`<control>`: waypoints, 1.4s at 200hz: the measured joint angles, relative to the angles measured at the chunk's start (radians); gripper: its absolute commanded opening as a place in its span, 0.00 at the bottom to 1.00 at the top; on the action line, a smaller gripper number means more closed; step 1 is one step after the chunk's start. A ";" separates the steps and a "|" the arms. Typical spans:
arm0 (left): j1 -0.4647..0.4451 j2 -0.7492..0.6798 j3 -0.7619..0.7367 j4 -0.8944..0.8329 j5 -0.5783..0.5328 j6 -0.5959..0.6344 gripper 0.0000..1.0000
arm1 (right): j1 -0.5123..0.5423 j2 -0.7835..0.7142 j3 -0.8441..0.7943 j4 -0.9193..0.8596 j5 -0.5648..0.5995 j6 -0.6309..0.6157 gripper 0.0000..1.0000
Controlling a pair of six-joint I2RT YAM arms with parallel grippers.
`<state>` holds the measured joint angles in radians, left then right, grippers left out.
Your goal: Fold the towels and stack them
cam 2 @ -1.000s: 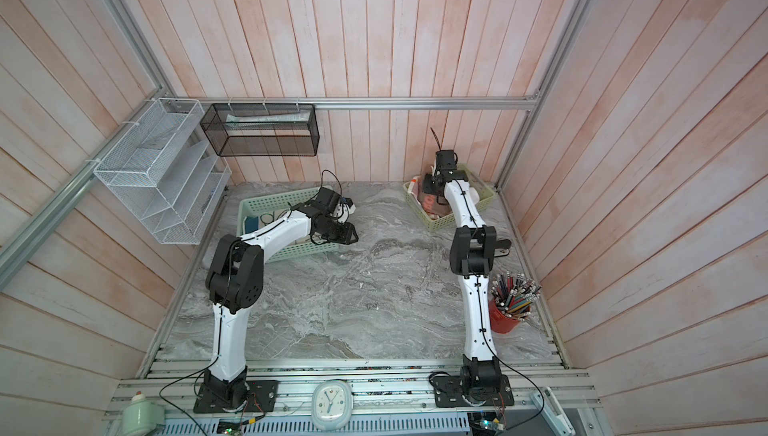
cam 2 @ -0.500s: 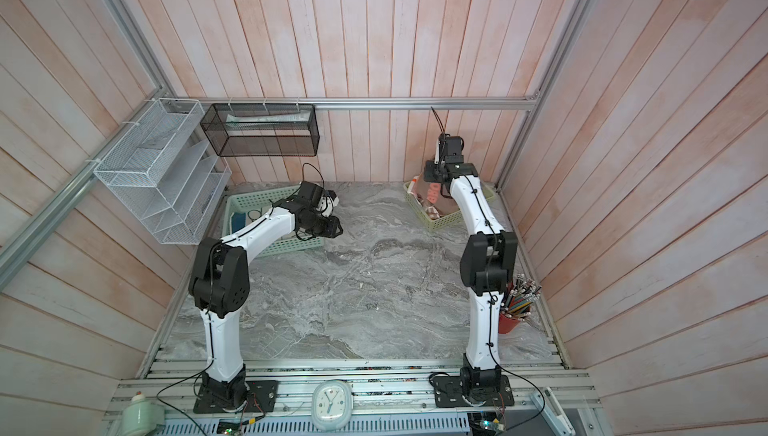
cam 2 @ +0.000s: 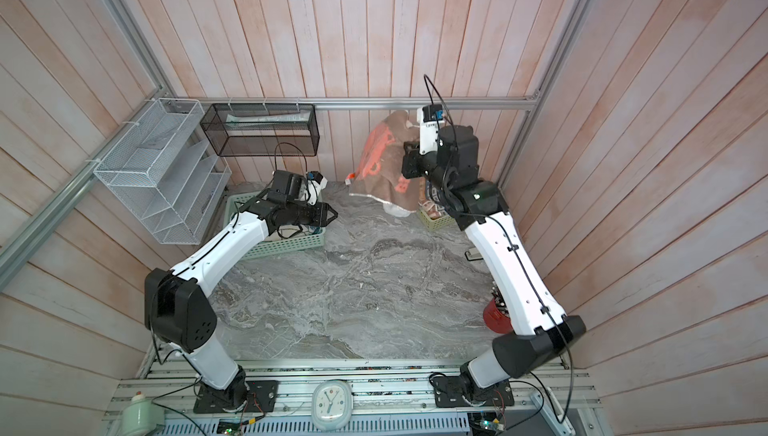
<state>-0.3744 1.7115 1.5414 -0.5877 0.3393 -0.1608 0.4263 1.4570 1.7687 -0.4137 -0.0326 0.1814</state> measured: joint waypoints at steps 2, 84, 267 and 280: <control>0.000 -0.006 -0.006 0.001 -0.001 -0.001 0.43 | 0.000 -0.013 -0.022 0.005 -0.003 0.005 0.00; -0.002 -0.059 -0.260 0.028 -0.003 -0.092 0.43 | -0.175 0.165 -0.525 0.066 -0.155 0.135 0.17; -0.202 0.170 -0.269 0.227 -0.171 -0.146 0.66 | -0.059 -0.020 -0.669 -0.022 -0.097 0.137 0.53; -0.201 0.243 -0.230 0.201 -0.224 -0.158 0.67 | -0.061 -0.020 -0.705 -0.045 -0.073 0.143 0.54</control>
<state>-0.5755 1.9541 1.3117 -0.3870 0.1154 -0.3183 0.3656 1.4368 1.0641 -0.4583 -0.1059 0.3244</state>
